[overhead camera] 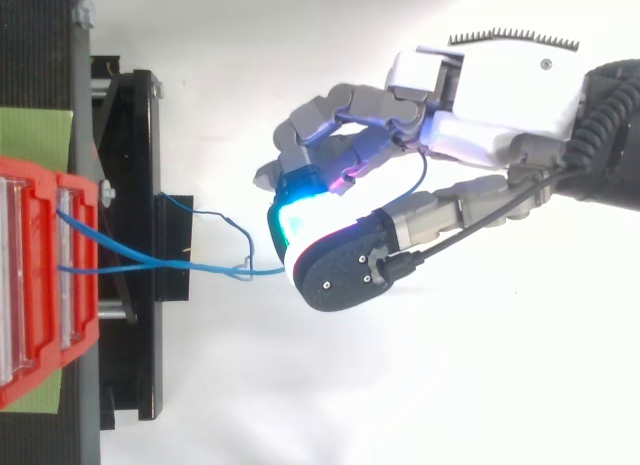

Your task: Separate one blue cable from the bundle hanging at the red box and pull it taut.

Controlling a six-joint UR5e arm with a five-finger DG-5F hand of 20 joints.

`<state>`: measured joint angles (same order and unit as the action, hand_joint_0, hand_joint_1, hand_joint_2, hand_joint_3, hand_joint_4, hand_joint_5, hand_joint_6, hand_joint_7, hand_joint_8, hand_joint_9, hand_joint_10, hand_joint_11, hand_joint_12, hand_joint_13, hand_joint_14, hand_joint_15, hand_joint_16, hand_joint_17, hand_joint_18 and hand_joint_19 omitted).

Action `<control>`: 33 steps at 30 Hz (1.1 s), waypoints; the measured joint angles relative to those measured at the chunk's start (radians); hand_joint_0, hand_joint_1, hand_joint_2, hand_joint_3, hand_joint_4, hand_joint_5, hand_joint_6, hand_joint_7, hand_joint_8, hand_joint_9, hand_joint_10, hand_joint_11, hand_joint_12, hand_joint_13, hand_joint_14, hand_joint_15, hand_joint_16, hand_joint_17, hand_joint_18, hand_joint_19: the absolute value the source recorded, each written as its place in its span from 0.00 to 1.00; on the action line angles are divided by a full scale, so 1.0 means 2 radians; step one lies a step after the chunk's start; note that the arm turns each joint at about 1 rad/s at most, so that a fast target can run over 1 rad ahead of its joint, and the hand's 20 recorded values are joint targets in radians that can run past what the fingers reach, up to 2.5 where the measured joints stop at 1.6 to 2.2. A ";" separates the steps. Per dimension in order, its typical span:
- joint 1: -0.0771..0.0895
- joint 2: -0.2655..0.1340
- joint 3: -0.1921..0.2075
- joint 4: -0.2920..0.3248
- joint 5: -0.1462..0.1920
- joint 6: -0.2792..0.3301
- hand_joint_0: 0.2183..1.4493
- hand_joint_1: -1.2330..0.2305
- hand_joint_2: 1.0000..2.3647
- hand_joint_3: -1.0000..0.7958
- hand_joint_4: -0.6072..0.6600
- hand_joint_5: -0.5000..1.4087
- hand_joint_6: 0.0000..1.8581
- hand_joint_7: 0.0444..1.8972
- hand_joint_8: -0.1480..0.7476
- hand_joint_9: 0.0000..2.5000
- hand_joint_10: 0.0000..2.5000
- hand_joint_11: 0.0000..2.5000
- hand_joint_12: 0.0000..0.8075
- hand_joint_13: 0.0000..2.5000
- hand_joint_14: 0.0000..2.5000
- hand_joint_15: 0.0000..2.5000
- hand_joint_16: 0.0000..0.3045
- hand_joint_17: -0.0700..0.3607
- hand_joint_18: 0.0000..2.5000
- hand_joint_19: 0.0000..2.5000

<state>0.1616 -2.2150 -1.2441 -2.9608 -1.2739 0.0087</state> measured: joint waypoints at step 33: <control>0.001 0.000 -0.001 0.001 0.000 -0.007 0.46 0.36 0.00 0.33 0.55 0.14 0.52 0.82 0.63 0.35 0.00 0.14 0.35 0.19 0.00 0.01 0.08 0.28 0.07 0.00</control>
<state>0.1627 -2.2150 -1.2456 -2.9585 -1.2732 -0.0046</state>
